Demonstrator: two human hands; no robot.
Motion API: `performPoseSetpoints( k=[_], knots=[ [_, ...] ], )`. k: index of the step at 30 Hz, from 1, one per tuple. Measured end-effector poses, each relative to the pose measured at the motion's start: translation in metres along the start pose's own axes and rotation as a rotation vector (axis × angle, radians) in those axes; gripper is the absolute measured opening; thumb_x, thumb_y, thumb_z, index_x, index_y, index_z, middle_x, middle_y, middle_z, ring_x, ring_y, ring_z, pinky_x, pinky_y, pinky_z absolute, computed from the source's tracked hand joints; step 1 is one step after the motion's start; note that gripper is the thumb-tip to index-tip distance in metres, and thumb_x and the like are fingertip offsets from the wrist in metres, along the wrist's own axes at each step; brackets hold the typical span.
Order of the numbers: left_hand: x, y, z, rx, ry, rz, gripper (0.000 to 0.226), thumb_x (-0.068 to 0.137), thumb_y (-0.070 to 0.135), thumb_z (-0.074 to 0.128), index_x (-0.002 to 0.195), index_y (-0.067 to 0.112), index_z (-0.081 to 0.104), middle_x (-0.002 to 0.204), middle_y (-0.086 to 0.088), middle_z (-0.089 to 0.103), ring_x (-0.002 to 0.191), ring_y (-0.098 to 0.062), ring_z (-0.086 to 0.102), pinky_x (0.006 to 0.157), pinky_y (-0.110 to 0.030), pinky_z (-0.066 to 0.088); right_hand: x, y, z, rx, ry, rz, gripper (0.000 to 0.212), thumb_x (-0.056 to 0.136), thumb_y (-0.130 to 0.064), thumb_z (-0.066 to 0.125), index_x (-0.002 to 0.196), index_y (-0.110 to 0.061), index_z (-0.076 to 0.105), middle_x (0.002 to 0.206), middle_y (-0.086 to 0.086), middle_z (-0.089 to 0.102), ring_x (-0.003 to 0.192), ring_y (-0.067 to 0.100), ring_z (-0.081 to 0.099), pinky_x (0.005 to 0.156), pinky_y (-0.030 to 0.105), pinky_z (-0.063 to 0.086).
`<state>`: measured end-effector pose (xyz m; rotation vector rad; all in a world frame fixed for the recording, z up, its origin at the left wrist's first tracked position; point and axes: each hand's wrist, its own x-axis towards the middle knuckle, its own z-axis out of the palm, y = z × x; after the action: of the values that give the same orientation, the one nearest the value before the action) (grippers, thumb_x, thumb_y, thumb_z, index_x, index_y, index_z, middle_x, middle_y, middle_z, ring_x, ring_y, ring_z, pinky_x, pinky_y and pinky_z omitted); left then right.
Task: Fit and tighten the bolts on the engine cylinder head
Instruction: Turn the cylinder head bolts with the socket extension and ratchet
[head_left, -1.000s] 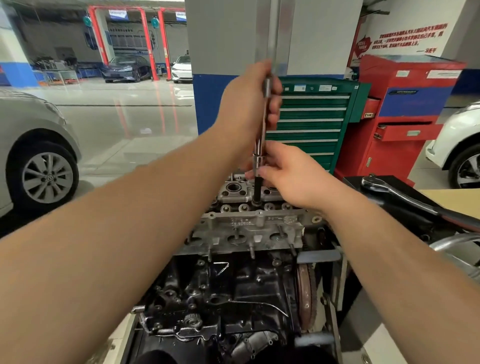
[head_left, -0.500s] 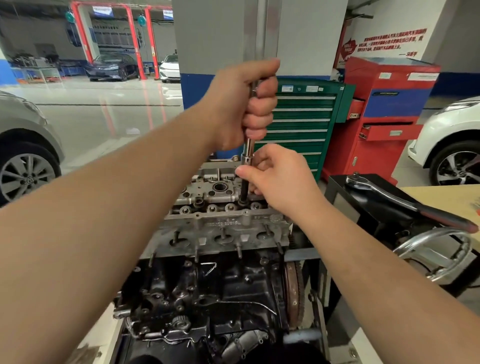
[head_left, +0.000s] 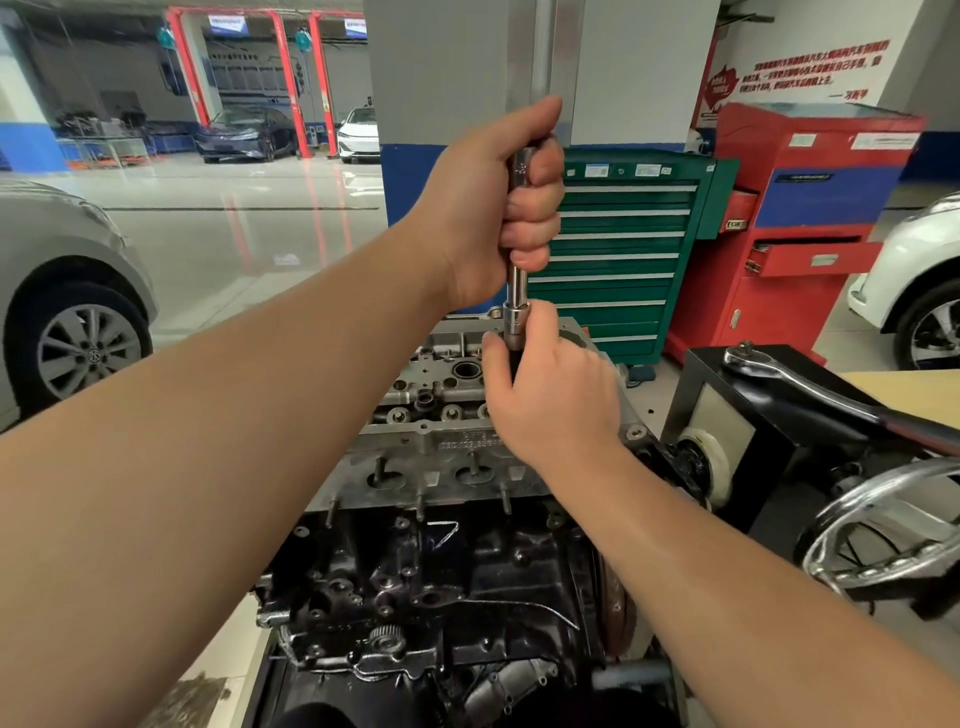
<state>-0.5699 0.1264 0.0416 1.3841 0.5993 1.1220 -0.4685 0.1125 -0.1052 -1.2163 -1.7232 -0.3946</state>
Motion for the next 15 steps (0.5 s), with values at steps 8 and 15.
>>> performPoseSetpoints(
  k=[8,15],
  knots=[
    [-0.05,-0.013,-0.033,0.631,0.535,0.203,0.048,0.097,0.07,0.045,0.114,0.032,0.066,0.105,0.014,0.073,0.097,-0.006,0.069,0.088,-0.033,0.057,0.003,-0.001,0.001,-0.102,-0.07,0.081,0.026,0.103,-0.048,0.041,0.096,-0.029,0.025,0.051,-0.015,0.037,0.042,0.005,0.031,0.048,0.024,0.011],
    [-0.194,-0.045,-0.178,1.282,1.056,-0.284,0.058,0.098,0.059,0.048,0.135,0.017,0.063,0.136,-0.011,0.065,0.122,-0.035,0.059,0.102,-0.053,0.047,-0.001,-0.002,0.0,-0.081,-0.067,0.082,0.025,0.105,-0.049,0.04,0.096,-0.028,0.029,0.05,-0.015,0.04,0.04,0.006,0.036,0.046,0.022,0.018]
  ],
)
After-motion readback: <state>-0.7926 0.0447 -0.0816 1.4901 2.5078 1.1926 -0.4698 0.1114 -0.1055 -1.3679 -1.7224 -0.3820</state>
